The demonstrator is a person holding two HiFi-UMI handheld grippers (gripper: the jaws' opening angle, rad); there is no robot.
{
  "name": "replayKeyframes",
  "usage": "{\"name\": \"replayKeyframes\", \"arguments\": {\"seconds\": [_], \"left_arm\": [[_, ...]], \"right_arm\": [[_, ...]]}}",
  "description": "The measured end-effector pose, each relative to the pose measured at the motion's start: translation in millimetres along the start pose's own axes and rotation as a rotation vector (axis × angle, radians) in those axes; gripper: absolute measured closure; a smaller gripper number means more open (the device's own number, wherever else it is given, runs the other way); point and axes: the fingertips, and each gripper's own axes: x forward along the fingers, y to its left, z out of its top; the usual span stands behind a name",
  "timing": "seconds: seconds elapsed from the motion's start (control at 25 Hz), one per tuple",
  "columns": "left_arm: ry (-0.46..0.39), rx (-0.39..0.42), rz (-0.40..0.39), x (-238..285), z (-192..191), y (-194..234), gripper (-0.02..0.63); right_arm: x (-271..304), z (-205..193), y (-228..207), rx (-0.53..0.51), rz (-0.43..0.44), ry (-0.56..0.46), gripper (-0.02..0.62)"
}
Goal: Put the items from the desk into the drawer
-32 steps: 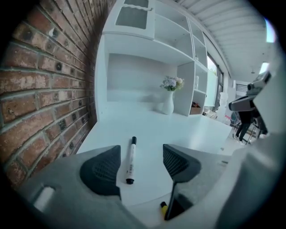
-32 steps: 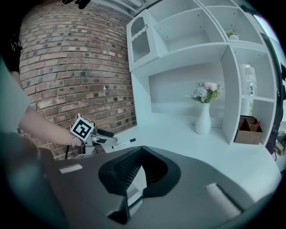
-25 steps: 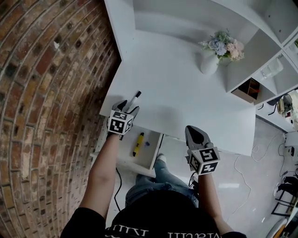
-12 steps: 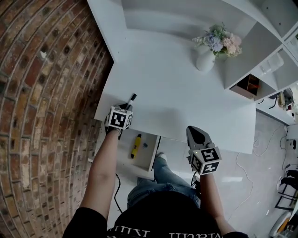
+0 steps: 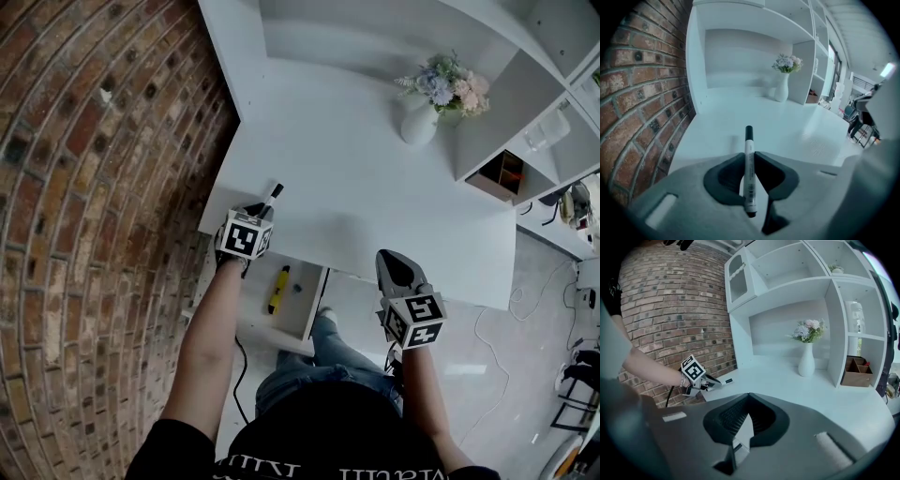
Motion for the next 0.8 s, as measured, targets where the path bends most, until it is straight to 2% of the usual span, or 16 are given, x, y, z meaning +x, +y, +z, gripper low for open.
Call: {"name": "replayKeyframes", "arguments": {"seconds": [0.36,0.8], "left_arm": [[-0.101,-0.007,0.015,-56.4,-0.1,4.7,0.54],[-0.198,-0.025,0.051,-126.4,-26.1,12.3,0.538]], "right_arm": [[-12.1,-0.1,36.1,-0.031,0.02,-0.021,0.592],[-22.4,-5.5,87.6,-0.062,0.067,-0.022,0.593]]}}
